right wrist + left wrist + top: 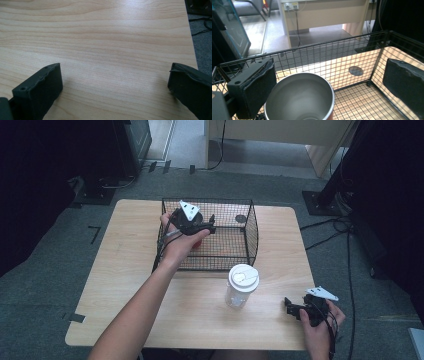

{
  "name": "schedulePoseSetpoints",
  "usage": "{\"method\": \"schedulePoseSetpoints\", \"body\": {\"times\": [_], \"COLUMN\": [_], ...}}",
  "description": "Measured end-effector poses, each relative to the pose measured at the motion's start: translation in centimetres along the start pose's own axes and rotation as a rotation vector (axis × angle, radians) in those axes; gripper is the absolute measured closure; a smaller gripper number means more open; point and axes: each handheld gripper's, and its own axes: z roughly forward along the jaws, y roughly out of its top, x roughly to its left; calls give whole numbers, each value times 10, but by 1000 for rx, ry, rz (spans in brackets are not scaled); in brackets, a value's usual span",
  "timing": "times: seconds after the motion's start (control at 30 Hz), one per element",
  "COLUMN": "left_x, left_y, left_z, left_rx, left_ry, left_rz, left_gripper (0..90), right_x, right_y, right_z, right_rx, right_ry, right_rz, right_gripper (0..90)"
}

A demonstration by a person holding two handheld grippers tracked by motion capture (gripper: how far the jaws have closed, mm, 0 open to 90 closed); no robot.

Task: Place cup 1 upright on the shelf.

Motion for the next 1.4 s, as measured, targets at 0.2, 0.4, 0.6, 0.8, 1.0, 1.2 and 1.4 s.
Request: {"method": "schedulePoseSetpoints", "body": {"times": [0.2,0.4,0.6,0.8,1.0,1.2,1.4], "left_x": [3,14,25,33,47,59,72], "left_y": [-5,-15,-30,-46,-57,-71,-90], "left_z": [-21,-41,-63,-86,-107,-122,-135], "left_rx": [25,27,24,11,12,24,50], "left_ry": [-16,-14,-5,3,25,37,41], "left_rz": [20,18,-11,-11,-11,-20,-32], "left_gripper": [0,0,9,11,11,11,11], "right_x": [0,0,0,0,0,0,0], "right_y": [0,0,1,1,1,1,2], "right_z": [0,0,1,1,1,1,2], "right_rx": [0,0,0,-1,-1,1,1], "right_ry": [-1,-1,-1,-3,-3,1,2], "right_rz": [0,0,-2,0,-1,1,-1], "right_gripper": [0,0,0,0,0,0,0]}}
